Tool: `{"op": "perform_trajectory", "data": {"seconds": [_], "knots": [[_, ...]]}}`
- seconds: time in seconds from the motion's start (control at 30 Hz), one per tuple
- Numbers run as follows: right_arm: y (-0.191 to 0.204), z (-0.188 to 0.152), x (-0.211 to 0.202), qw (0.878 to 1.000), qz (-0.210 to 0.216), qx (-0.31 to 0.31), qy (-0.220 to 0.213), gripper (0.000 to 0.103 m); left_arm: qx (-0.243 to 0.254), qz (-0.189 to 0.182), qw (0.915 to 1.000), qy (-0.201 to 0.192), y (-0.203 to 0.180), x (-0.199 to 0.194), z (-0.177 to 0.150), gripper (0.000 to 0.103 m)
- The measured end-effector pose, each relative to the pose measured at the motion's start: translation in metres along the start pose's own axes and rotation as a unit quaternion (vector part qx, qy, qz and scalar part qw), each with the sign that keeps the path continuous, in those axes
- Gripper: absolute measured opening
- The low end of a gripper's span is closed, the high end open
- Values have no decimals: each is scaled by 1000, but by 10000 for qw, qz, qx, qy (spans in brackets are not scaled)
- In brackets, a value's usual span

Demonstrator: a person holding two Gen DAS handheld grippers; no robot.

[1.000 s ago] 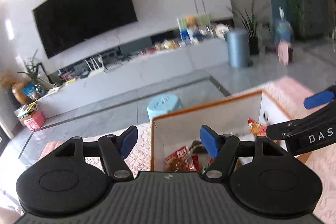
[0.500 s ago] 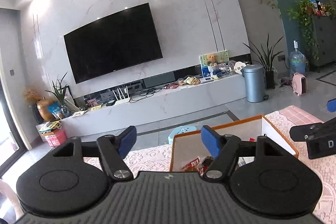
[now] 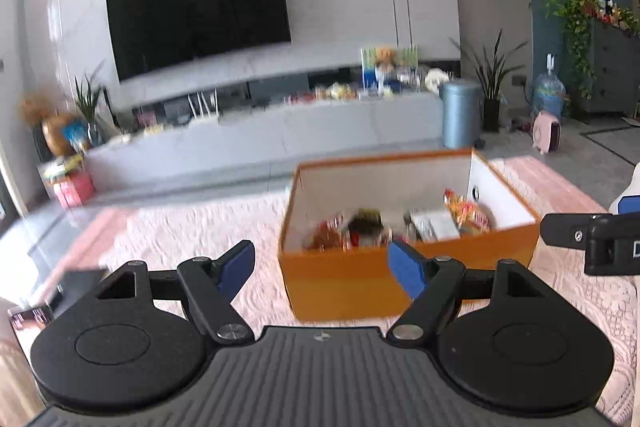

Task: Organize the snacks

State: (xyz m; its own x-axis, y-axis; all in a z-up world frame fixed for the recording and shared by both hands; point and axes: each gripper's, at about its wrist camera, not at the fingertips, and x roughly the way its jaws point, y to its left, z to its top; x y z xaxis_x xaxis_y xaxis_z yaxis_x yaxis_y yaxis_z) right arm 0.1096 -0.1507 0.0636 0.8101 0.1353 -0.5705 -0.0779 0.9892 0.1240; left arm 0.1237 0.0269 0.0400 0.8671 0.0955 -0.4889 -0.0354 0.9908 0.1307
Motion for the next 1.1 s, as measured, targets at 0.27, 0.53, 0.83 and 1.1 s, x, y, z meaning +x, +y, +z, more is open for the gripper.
{"op": "perform_trajectory", "data": {"seconds": [0.27, 0.53, 0.83, 1.1], "knots": [[3, -14, 26, 9995, -166, -160, 237, 99, -161, 71, 9986, 490, 3, 23, -16, 89], [3, -20, 41, 9988, -176, -175, 411, 99, -166, 102, 9975, 679, 4, 23, -29, 89], [7, -20, 39, 9990, -122, -220, 372, 99, -195, 120, 9974, 677, 8, 19, -24, 89], [10, -19, 35, 9991, -118, -284, 287, 99, -190, 133, 9977, 636, 9, 16, -21, 89]]}}
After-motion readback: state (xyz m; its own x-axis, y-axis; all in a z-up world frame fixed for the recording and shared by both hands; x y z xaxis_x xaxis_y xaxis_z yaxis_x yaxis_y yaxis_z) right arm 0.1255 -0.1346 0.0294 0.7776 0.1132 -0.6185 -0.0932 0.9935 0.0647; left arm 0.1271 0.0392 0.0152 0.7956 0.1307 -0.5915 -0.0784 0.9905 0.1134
